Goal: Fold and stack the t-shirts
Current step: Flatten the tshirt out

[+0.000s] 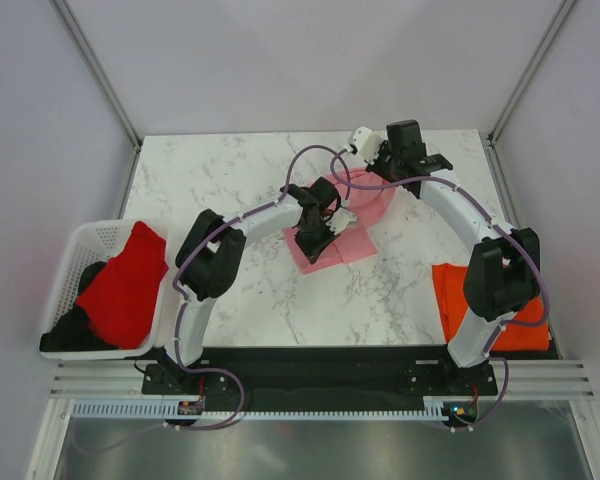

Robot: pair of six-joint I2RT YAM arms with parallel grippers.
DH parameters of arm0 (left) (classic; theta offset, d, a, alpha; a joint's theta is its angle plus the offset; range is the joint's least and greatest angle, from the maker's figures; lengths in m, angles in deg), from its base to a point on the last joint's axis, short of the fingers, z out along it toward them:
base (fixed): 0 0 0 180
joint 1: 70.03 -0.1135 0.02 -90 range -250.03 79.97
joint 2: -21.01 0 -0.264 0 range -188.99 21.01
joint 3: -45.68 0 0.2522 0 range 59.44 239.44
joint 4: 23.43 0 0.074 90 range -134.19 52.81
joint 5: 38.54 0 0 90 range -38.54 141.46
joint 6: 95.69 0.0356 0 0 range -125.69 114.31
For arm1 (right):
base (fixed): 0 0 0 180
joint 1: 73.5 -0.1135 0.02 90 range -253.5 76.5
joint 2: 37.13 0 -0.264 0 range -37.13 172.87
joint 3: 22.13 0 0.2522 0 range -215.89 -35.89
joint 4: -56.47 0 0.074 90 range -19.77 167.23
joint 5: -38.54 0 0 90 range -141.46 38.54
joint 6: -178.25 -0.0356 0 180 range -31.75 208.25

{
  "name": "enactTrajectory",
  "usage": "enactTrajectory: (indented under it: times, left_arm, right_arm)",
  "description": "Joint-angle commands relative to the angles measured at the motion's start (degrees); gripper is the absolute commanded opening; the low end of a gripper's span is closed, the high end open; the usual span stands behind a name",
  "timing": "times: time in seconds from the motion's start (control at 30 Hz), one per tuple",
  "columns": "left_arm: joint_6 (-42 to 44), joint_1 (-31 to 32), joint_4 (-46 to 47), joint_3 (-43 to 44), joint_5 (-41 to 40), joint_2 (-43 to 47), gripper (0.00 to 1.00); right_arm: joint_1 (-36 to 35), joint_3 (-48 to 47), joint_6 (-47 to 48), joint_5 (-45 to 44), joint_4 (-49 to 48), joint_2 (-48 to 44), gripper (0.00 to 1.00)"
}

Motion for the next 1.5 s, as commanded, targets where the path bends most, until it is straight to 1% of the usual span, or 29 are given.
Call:
enactTrajectory:
  times: [0.0,0.03,0.1,0.2,0.23,0.27,0.3,0.37,0.4,0.43,0.5,0.53,0.57,0.67,0.73,0.77,0.8,0.83,0.9,0.97,1.0,1.03,1.1,1.2,1.3,1.33,1.37,1.4,1.47]
  left_arm:
    - [0.52,0.27,1.11,1.53,-0.89,0.23,0.06]
    - [0.78,0.27,0.94,0.83,-1.32,1.63,0.02]
    - [1.22,0.01,0.68,-0.13,-2.20,3.83,0.02]
    - [2.19,-2.18,0.68,-3.47,-4.05,12.69,0.02]
    - [2.45,-3.15,0.68,-5.22,-4.31,15.33,0.02]
    - [3.06,-4.29,0.59,-6.02,-4.40,20.92,0.02]
    - [3.42,-6.91,0.24,-6.64,-4.32,23.33,0.02]
    - [4.56,-9.56,-3.08,-6.65,-2.65,29.64,0.02]
    - [5.26,-11.57,-4.41,-6.47,-1.69,31.25,0.02]
    - [5.88,-12.20,-5.38,-6.73,-1.50,33.00,0.02]
    - [7.55,-12.91,-7.57,-7.87,-1.68,37.73,0.02]
    - [8.25,-13.00,-7.93,-9.70,-2.20,39.07,0.02]
    - [8.60,-13.09,-8.37,-10.68,-2.29,40.30,0.02]
    - [10.01,-14.23,-8.90,-14.98,-2.99,45.05,0.02]
    - [11.24,-15.98,-7.69,-17.96,-3.43,47.43,0.02]
    - [11.24,-16.95,-6.63,-19.03,-3.61,47.96,0.02]
    - [11.24,-19.22,-5.23,-20.08,-3.52,48.14,0.02]
    - [11.33,-20.28,-3.21,-21.40,-3.09,47.18,0.02]
    - [10.89,-22.13,-1.70,-21.32,-2.12,44.37,0.02]
    - [9.14,-22.05,-0.13,-18.96,0.42,38.76,0.04]
    - [8.26,-21.79,0.32,-16.43,1.74,36.64,0.15]
    - [5.56,-21.18,0.76,-14.83,2.71,31.84,0.22]
    - [3.60,-18.46,1.73,-9.93,3.50,27.68,0.34]
    - [2.54,-13.10,2.78,-4.30,2.81,20.38,0.41]
    - [2.11,-8.88,3.05,0.10,1.49,14.23,0.43]
    - [1.15,-8.17,3.05,1.08,1.22,12.73,0.43]
    - [0.79,-7.03,2.87,2.13,0.96,9.32,0.43]
    - [0.35,-6.50,2.00,4.49,0.52,7.98,0.42]
    - [-0.18,-5.53,1.64,6.27,0.17,5.43,0.41]
  right_arm:
    - [0.29,1.21,-1.50,0.46,-2.03,-3.47,0.00]
    - [0.29,1.39,-1.42,0.37,-2.11,-3.74,0.00]
    - [0.29,1.66,-1.33,-0.16,-2.29,-4.26,0.00]
    - [0.82,0.26,-3.43,-0.25,-2.47,-6.11,0.00]
    - [1.60,-0.36,-4.74,0.71,-2.47,-6.72,0.00]
    - [2.05,-1.67,-7.71,1.33,-2.55,-7.34,0.00]
    - [2.66,-2.29,-10.09,2.47,-2.47,-8.91,0.00]
    - [4.07,-2.91,-15.36,6.77,-1.51,-11.63,0.00]
    - [4.33,-2.56,-16.78,8.00,-0.72,-12.69,0.00]
    - [4.77,-1.86,-17.84,8.97,0.16,-13.75,0.00]
    - [4.95,1.29,-19.95,12.22,4.20,-17.70,0.00]
    - [4.95,2.96,-20.74,12.93,5.00,-19.37,0.00]
    - [4.95,6.63,-21.62,13.54,5.70,-23.04,0.00]
    - [5.30,12.09,-25.05,17.05,7.81,-29.55,0.00]
    - [5.48,14.39,-27.68,18.47,8.34,-32.12,0.00]
    - [5.48,17.19,-28.39,18.73,7.91,-34.30,0.00]
    - [5.48,18.95,-29.01,18.30,6.86,-34.93,0.00]
    - [5.57,20.80,-29.45,17.77,5.63,-35.11,0.00]
    - [5.65,23.10,-29.63,16.90,4.65,-32.23,0.00]
    - [6.62,22.84,-28.49,16.80,4.57,-28.11,0.00]
    - [7.23,22.40,-27.96,16.89,4.57,-26.69,0.00]
    - [7.50,21.44,-27.61,16.98,4.57,-25.46,0.00]
    - [7.94,19.95,-27.17,17.68,4.57,-21.77,0.00]
    - [7.85,17.04,-27.87,18.12,4.57,-18.16,0.00]
    - [7.85,15.37,-28.14,18.12,4.57,-16.22,0.00]
    - [7.94,15.28,-28.05,18.12,4.57,-15.61,0.00]
    - [7.94,15.19,-28.05,18.21,4.48,-15.52,0.00]
    - [7.94,15.37,-27.96,18.12,4.56,-15.43,0.00]
    - [8.03,15.81,-27.96,17.95,4.48,-15.69,0.00]
